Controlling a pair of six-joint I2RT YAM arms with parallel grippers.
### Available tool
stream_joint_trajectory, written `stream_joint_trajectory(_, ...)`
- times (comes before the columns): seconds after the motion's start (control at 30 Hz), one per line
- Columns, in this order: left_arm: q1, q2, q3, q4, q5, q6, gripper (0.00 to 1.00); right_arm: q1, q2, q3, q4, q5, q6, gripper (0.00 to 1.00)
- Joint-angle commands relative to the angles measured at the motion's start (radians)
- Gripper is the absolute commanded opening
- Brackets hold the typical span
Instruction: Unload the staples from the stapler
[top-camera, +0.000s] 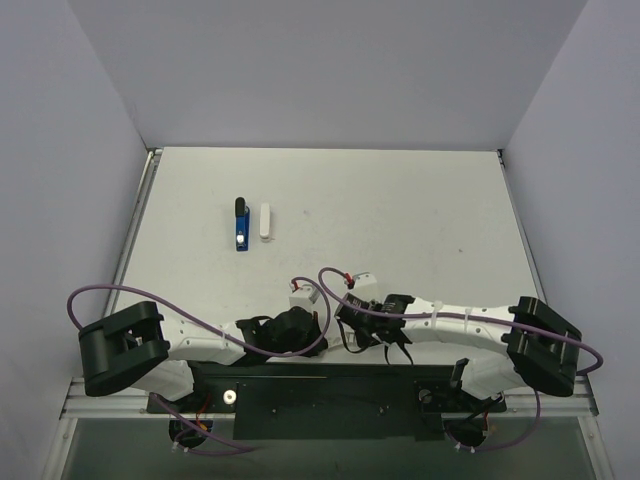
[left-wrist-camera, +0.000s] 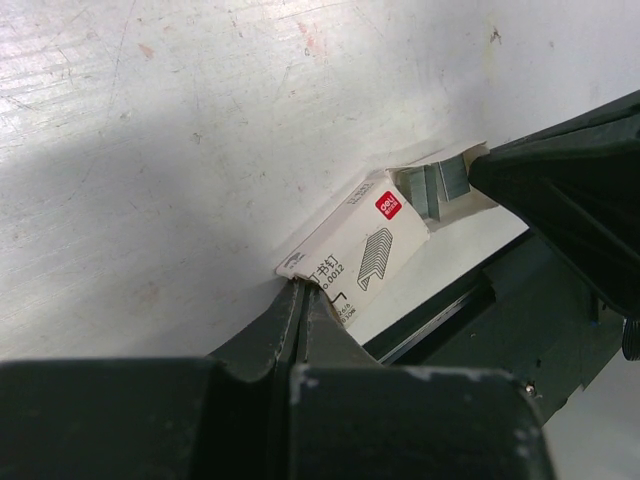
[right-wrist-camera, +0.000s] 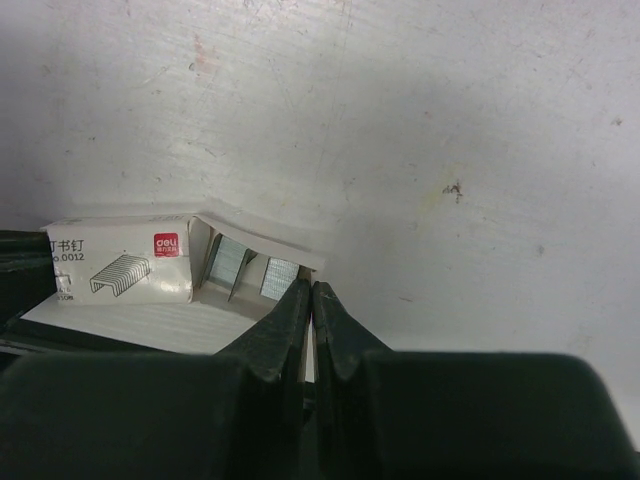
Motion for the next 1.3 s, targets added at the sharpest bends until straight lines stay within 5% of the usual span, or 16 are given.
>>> stream_joint_trajectory(0.0, 0.003, 0.027, 0.002, -0.007, -0.016, 0.015, 0.0, 0.026, -0.039, -0.007, -0.042, 0.02, 0.028, 0.0)
stream_joint_trajectory(1.27, 0.003, 0.061, 0.017, 0.012, 0.002, 0.05, 0.0, 0.073, -0.022, -0.008, -0.036, 0.08, 0.053, 0.0)
